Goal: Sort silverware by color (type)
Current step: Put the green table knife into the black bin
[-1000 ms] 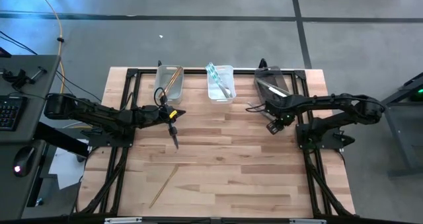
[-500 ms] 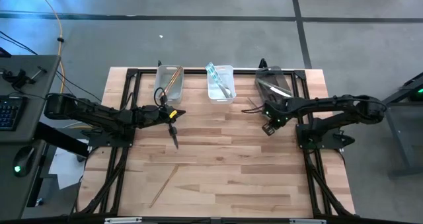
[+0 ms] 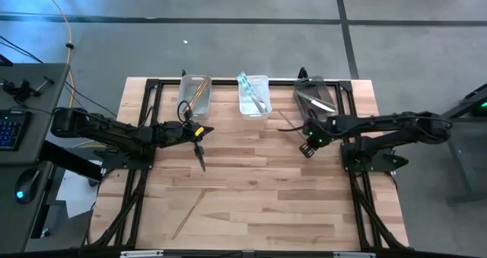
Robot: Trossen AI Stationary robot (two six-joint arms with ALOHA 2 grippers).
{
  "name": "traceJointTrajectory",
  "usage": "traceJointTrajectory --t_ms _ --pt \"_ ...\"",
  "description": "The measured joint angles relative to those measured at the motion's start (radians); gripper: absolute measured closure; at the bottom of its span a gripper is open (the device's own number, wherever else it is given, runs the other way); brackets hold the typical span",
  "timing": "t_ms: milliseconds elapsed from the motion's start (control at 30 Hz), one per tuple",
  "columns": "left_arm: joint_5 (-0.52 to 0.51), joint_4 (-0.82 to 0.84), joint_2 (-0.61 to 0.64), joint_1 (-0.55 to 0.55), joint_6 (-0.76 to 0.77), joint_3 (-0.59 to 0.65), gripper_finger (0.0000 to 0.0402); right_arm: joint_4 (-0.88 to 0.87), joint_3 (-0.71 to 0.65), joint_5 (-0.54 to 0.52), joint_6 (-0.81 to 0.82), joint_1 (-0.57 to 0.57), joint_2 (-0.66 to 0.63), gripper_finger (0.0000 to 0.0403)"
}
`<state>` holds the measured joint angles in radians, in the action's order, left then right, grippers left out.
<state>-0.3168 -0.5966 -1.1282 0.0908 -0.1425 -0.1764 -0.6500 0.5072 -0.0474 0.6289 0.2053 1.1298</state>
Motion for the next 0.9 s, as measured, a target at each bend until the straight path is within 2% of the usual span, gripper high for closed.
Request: traceJointTrajectory --t_ms 233,433,667,767,900 --pt "0.000 0.000 0.000 0.000 0.000 0.000 0.0401 -0.013 0.041 -0.046 0.029 -0.005 -0.060 0.0402" --pt "0.000 -0.001 0.000 0.000 0.000 0.000 0.0401 -0.221 0.277 -0.168 -0.043 0.019 -0.066 0.0402" --pt "0.000 -0.007 0.000 0.000 0.000 0.000 0.0401 -0.602 0.582 -0.279 -0.230 0.211 0.042 0.0402" --pt "0.000 -0.007 0.000 0.000 0.000 0.000 0.0401 -0.644 0.637 -0.275 -0.354 0.300 0.121 0.0402" --pt "0.000 -0.007 0.000 0.000 0.000 0.000 0.0401 -0.660 0.642 -0.273 -0.466 0.392 0.228 0.0402"
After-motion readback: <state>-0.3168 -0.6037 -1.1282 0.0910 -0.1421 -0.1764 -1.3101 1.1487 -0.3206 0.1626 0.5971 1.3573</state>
